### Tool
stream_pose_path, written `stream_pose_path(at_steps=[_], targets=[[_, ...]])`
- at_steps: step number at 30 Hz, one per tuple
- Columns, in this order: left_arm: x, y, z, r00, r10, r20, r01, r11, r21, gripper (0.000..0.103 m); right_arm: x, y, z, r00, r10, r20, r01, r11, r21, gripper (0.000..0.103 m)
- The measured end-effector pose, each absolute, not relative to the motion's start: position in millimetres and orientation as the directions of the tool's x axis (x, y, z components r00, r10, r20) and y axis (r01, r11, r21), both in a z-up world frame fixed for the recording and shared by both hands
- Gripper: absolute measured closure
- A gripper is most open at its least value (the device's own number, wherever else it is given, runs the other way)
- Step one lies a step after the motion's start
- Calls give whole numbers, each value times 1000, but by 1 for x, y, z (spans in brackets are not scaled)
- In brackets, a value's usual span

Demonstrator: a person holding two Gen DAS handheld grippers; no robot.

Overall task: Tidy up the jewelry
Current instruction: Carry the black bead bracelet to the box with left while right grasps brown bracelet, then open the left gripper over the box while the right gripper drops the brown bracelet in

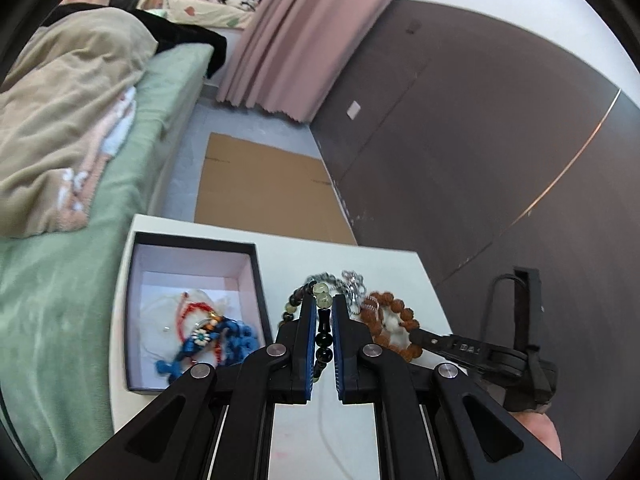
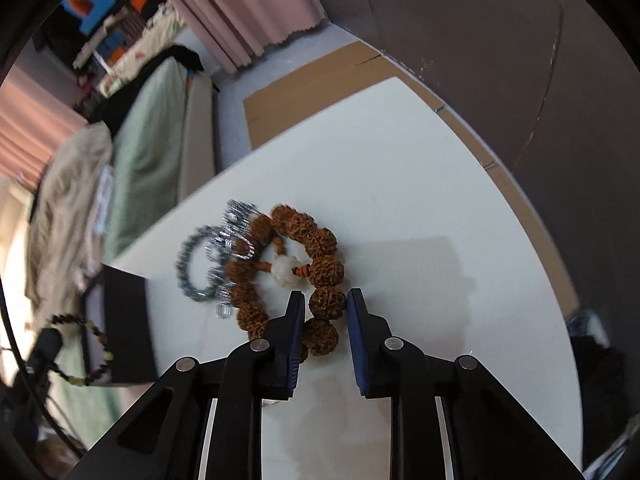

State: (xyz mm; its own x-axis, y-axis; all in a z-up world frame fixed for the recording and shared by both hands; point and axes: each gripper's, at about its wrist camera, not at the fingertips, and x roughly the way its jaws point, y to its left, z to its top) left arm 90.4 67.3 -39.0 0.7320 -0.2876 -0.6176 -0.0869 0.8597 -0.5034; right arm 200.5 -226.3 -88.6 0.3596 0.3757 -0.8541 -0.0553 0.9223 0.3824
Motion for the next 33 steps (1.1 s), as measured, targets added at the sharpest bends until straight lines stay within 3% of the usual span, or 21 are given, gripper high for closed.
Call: stream_pose_path(at_steps=[10, 22, 33], targets=[[72, 94, -35, 760, -246, -601, -129, 850, -511, 96, 180, -232, -61, 418, 533, -736, -83, 829, 554, 83], [79, 113, -42, 757, -229, -612, -168, 837, -520, 96, 168, -196, -36, 427, 649, -629, -192, 745, 638, 83], [104, 119, -62, 668, -243, -703, -225, 835, -502, 93, 170, -164, -34, 375, 701, -607, -267, 709, 653, 83]])
